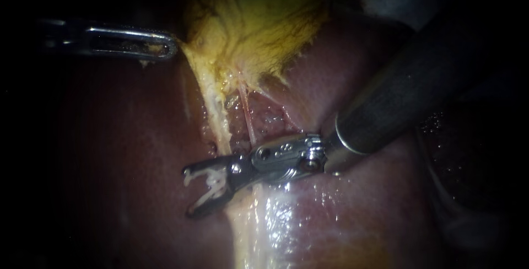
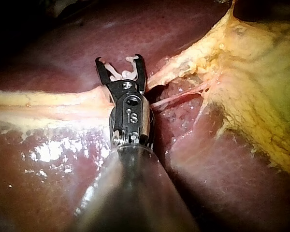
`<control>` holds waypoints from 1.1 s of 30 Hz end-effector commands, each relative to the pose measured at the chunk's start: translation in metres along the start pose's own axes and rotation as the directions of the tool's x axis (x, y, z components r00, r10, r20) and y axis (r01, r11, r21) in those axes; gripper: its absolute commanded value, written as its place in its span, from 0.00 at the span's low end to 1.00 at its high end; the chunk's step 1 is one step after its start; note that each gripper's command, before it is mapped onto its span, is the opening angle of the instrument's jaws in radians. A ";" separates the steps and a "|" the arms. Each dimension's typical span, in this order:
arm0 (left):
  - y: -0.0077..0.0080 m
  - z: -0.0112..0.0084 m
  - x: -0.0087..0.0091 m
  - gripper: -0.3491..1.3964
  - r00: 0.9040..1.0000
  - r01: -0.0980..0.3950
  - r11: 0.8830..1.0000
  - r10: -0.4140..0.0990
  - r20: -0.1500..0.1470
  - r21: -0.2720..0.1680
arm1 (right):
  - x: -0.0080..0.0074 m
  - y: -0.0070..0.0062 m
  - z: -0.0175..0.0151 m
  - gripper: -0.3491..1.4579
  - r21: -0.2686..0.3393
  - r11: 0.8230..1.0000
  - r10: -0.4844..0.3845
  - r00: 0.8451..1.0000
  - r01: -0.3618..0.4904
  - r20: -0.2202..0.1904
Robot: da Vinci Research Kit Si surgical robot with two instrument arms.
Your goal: Clipping third clip left tube
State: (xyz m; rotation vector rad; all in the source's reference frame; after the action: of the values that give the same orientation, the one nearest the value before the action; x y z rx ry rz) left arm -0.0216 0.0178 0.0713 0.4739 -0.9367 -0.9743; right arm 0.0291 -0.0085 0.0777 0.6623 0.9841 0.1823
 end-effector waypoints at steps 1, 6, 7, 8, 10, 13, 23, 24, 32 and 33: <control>0.0000 0.0000 0.0000 0.00 1.000 0.000 1.000 0.000 0.000 0.000 | 0.0002 0.0000 -0.0001 0.47 0.001 1.000 -0.001 1.000 0.001 -0.003; 0.0003 0.0000 0.0000 0.00 1.000 0.000 1.000 0.000 0.000 0.000 | 0.0023 -0.0006 -0.0017 0.47 0.019 1.000 0.021 0.998 -0.020 -0.052; 0.0004 0.0000 0.0000 0.00 1.000 0.000 1.000 0.000 0.000 0.000 | 0.0030 -0.0009 -0.0023 0.47 0.026 0.999 0.037 0.997 -0.035 -0.062; 0.0005 0.0000 0.0000 0.00 1.000 0.000 1.000 0.000 0.000 0.000 | 0.0034 -0.0011 -0.0028 0.47 0.029 0.999 0.039 0.997 -0.037 -0.066; 0.0008 -0.0001 0.0001 0.00 1.000 -0.001 1.000 0.001 0.000 0.001 | 0.0044 -0.0017 -0.0043 0.48 0.040 0.997 0.063 0.995 -0.060 -0.074; 0.0011 -0.0001 0.0002 0.00 1.000 -0.001 1.000 0.001 0.000 0.000 | 0.0055 -0.0024 -0.0065 0.48 0.056 0.995 0.082 0.993 -0.078 -0.080; 0.0011 -0.0001 0.0003 0.00 1.000 -0.001 1.000 0.001 0.001 -0.001 | 0.0054 -0.0019 -0.0121 0.48 0.079 0.990 0.126 0.987 -0.119 -0.100; 0.0011 -0.0001 0.0003 0.00 1.000 -0.001 1.000 0.001 0.003 0.000 | 0.0051 -0.0017 -0.0123 0.48 0.077 0.990 0.126 0.987 -0.119 -0.101; 0.0011 -0.0001 0.0003 0.00 1.000 0.000 1.000 0.000 0.004 -0.001 | 0.0027 0.0006 -0.0133 0.47 0.075 0.984 0.171 0.981 -0.164 -0.097; 0.0011 -0.0001 0.0003 0.00 1.000 0.000 1.000 0.000 0.004 -0.001 | 0.0025 0.0009 -0.0134 0.47 0.073 0.983 0.176 0.980 -0.169 -0.097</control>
State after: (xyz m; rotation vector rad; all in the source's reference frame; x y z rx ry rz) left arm -0.0209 0.0181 0.0723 0.4713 -0.9398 -0.9752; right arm 0.0195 -0.0007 0.0717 0.8040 1.0336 0.3482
